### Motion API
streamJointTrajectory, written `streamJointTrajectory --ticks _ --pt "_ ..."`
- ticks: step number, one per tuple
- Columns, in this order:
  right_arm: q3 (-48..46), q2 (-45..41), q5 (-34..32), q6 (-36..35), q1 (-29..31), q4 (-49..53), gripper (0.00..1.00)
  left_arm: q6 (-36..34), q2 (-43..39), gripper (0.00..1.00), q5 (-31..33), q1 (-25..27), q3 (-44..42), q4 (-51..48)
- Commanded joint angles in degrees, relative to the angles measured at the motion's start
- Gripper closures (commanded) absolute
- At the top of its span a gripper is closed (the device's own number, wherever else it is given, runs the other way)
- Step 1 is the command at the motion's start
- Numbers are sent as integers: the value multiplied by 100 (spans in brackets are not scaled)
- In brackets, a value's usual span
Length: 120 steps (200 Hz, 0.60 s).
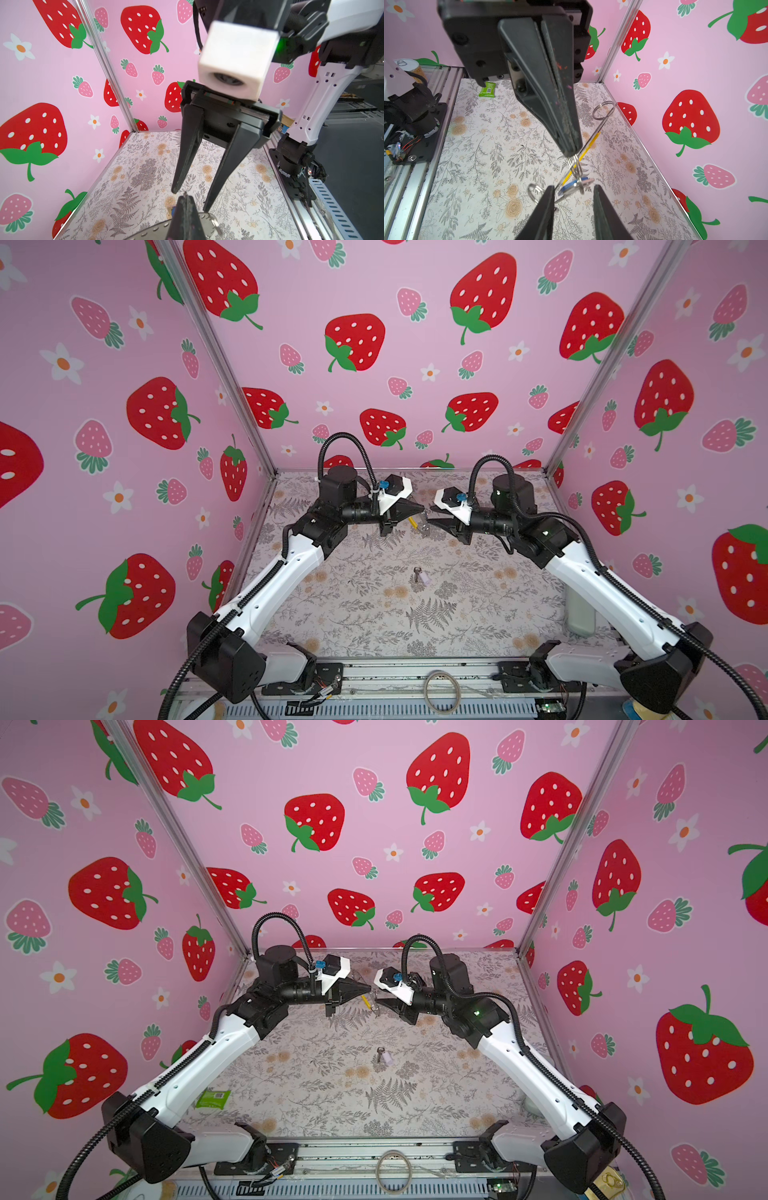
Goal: Put the keys on the keyring
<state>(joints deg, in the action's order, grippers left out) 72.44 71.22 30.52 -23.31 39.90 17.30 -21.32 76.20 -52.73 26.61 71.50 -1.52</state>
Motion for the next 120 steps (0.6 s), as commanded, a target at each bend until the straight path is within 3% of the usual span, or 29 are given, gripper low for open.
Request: streamJointTrajectory --ticks 1,120 --pt "-67 -202 85 63 -35 -261 68 263 -150 100 -116 -24 -73 648" --pt "-313 -384 208 421 -255 -911 77 673 -171 100 -233 -24 -251 1276"
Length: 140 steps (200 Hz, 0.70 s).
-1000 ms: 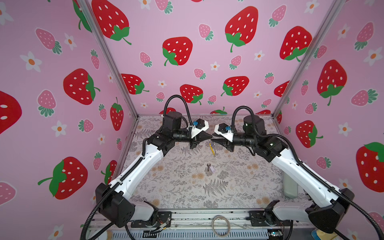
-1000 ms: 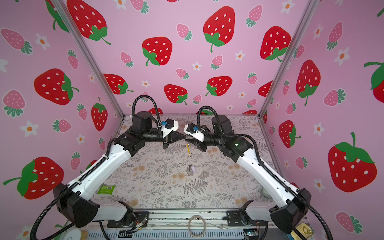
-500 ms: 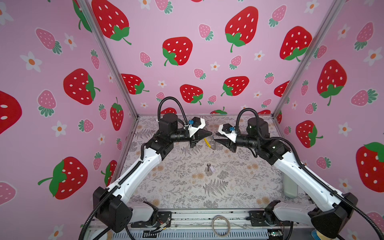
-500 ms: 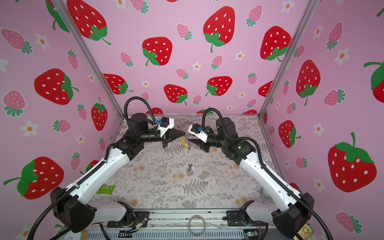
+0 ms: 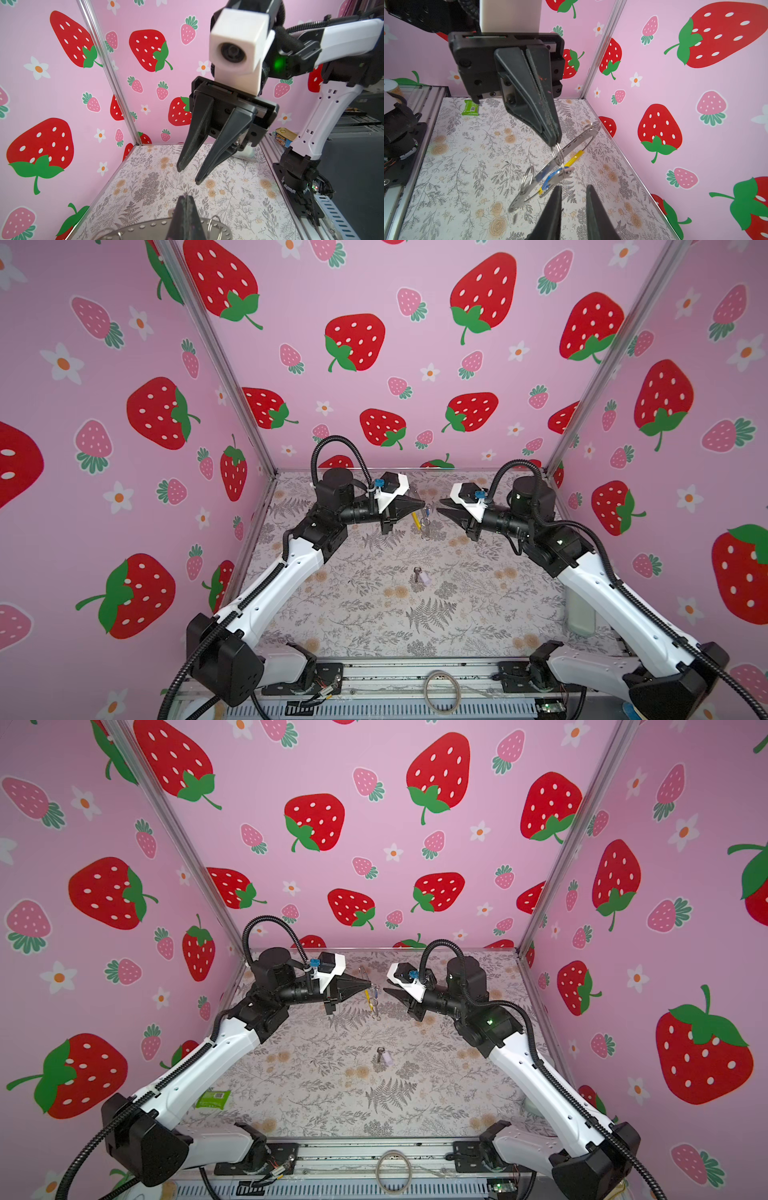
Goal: Put the keys on the keyring
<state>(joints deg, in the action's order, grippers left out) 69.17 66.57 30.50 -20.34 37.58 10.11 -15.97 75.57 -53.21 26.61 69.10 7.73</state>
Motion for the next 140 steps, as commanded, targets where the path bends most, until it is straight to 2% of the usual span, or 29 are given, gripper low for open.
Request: streamJointTrajectory --ticks 1,50,140 --pt "16 88 215 130 -23 -193 77 138 -106 100 -183 -24 -15 361" --pt "71 197 512 223 -23 -320 77 237 -98 100 -137 11 -107 556" --pt "71 262 578 279 -22 -301 91 200 -113 100 -113 90 -116 594"
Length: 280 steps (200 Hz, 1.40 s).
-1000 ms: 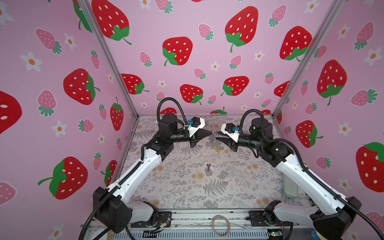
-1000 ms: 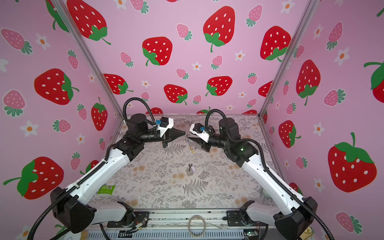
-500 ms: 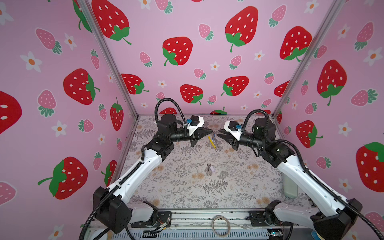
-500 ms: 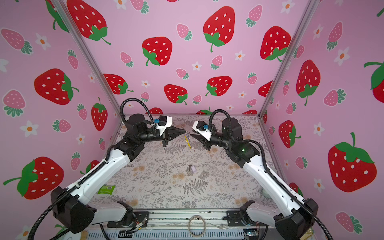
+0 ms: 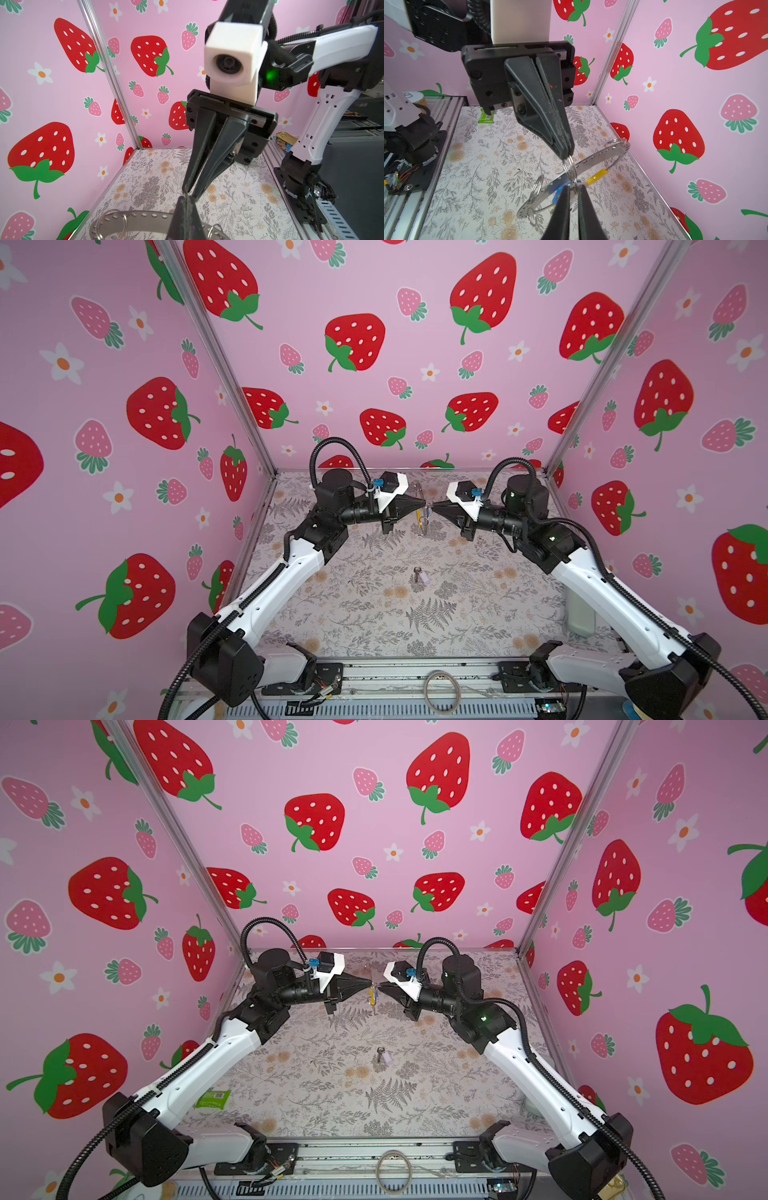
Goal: Put the keys on the keyring
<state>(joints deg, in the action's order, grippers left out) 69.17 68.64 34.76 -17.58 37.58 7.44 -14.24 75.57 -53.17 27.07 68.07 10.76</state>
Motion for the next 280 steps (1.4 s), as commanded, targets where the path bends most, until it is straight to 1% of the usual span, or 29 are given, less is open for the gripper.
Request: streamJointTrajectory --ticks 1,77,141,185,237,280 --pt "71 58 152 2 -23 -38 91 27 -113 100 -116 39 -9 288" --pt "88 87 340 97 -23 -71 91 44 -113 100 -62 119 -20 383" --pt "73 94 352 170 -23 -76 99 123 -165 100 43 172 -156 668" --pt "95 132 296 198 -27 30 100 145 -238 100 155 168 -248 863" --pt "169 193 99 168 23 225 100 313 -319 100 428 190 -546 1425" --pt "180 229 -240 120 185 250 100 621 -298 100 748 254 -821 2172"
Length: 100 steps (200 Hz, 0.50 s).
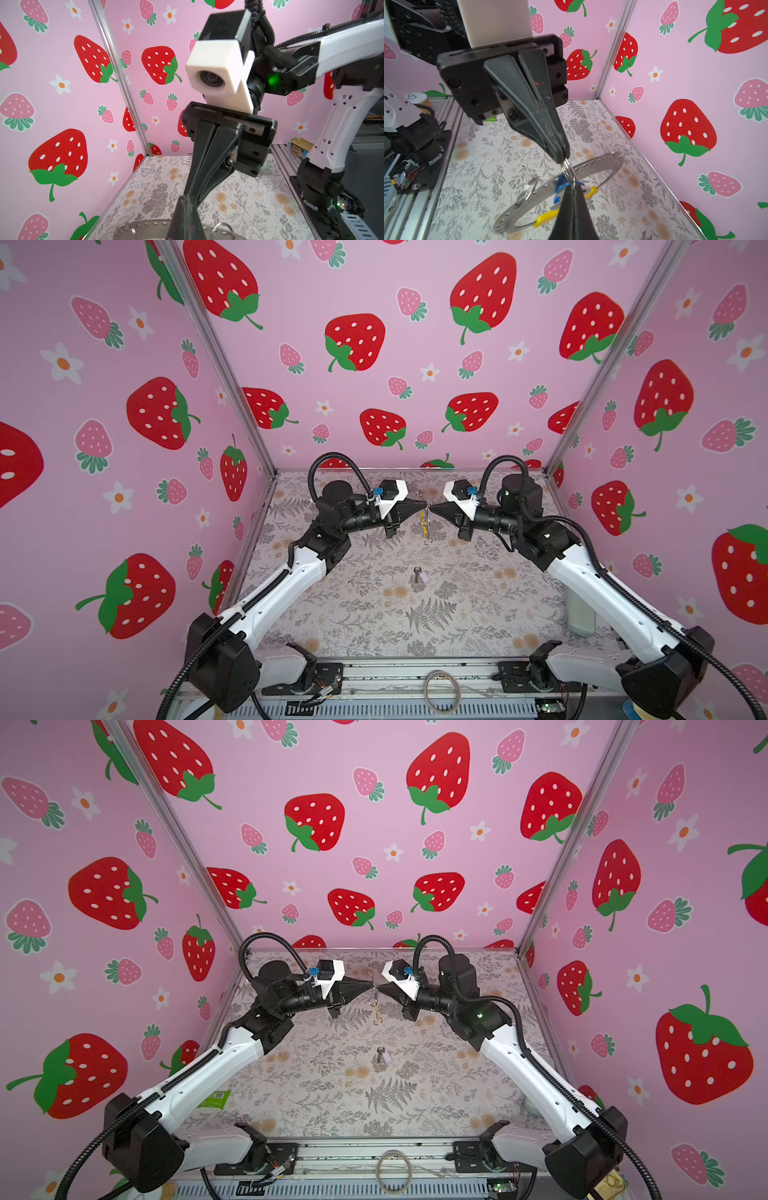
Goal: Put the keys on the keyring
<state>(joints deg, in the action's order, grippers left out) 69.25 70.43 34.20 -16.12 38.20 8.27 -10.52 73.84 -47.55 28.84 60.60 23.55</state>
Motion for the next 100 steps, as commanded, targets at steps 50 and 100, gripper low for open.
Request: streamJointTrajectory --ticks 50,100 --pt "169 8 -482 -65 161 186 100 253 -178 100 402 78 -170 1031" --pt "159 80 -558 21 315 43 100 574 -64 100 674 106 -312 1665"
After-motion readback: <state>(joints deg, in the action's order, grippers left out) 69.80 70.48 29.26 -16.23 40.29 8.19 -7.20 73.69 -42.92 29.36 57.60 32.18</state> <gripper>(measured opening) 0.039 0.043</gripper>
